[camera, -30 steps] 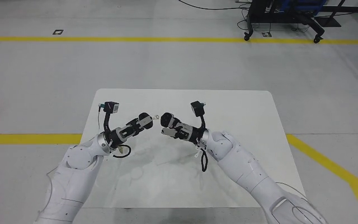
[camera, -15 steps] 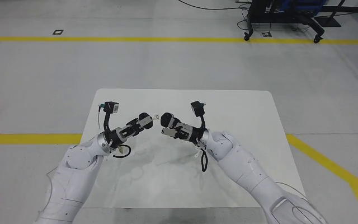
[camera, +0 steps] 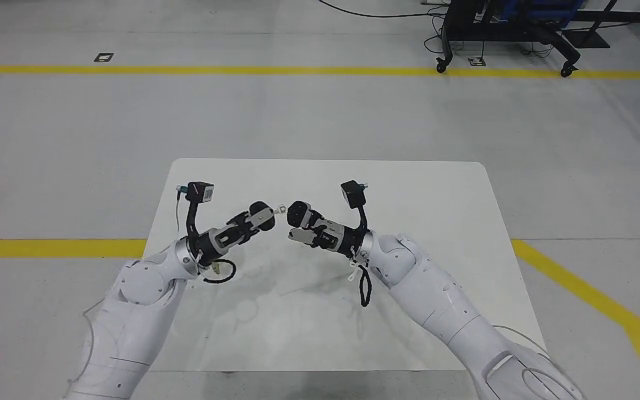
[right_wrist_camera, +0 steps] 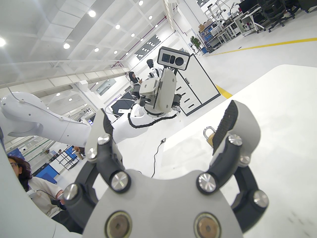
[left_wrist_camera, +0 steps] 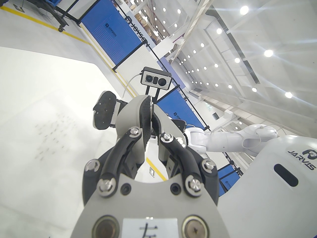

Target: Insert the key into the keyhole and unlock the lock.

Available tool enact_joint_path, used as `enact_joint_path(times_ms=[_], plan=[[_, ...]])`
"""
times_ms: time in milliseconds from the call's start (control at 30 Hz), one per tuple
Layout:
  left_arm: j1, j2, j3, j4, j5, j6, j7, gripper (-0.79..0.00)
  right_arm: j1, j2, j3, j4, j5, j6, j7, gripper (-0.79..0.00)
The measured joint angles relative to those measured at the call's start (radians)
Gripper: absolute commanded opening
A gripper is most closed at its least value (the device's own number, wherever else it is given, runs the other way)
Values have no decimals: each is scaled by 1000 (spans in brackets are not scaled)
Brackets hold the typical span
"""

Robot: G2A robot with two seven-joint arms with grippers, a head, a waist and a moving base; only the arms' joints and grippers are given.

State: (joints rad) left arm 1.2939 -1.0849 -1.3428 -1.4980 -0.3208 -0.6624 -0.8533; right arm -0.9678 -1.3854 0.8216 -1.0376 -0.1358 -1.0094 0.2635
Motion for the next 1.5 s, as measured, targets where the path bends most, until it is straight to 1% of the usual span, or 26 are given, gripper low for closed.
enact_joint_path(times_ms=[133,200,333,433,467,500,533,567,600,667,767,833,933,1133,1200,1300,1333,1433,1500], plan=[[6,6,-22,-7,13,11,-8,-785,-18,11,34,-20,-35,43,-5,0],[6,11,-30,-9,22,36,-38,-785,-31,24,58,-30,-45,44,23,0],[-3,22,-23,-14,68,108,-156,-785,-42,56,94,-63,-82,62,168,0],[-11,28,-4,-21,92,120,-237,-785,-64,75,108,-107,-54,95,277,0],[-13,29,3,-22,103,118,-254,-785,-69,82,111,-124,-33,109,324,-22],[-15,29,8,-22,111,117,-264,-785,-72,87,113,-135,-14,117,358,-145],[-16,30,13,-23,115,114,-270,-785,-75,91,114,-145,7,123,390,-240],[-18,31,17,-22,114,112,-274,-785,-77,96,115,-156,36,130,430,-369],[-19,31,18,-20,111,110,-275,-785,-78,99,116,-163,59,135,457,-400],[-22,33,21,-18,106,107,-282,-785,-78,106,114,-172,108,145,513,-403],[-25,35,24,-17,95,103,-294,-785,-72,111,111,-173,154,165,565,-403],[-25,37,27,-15,95,102,-298,-785,-66,113,109,-170,159,183,574,-446],[-28,38,35,-14,101,100,-303,-785,-60,112,101,-170,167,193,575,-474],[-33,42,51,-12,99,95,-312,-785,-47,112,86,-163,183,203,588,-486],[-33,43,55,-11,100,94,-313,-785,-44,112,82,-162,185,205,588,-505],[-35,45,59,-11,99,91,-310,-785,-42,112,75,-160,186,207,590,-551],[-35,45,60,-10,99,90,-309,-785,-42,112,74,-159,187,208,590,-582],[-36,47,63,-10,98,88,-306,-785,-42,113,69,-158,189,207,590,-622],[-36,48,65,-10,97,85,-302,-785,-42,114,65,-158,193,207,593,-671]])
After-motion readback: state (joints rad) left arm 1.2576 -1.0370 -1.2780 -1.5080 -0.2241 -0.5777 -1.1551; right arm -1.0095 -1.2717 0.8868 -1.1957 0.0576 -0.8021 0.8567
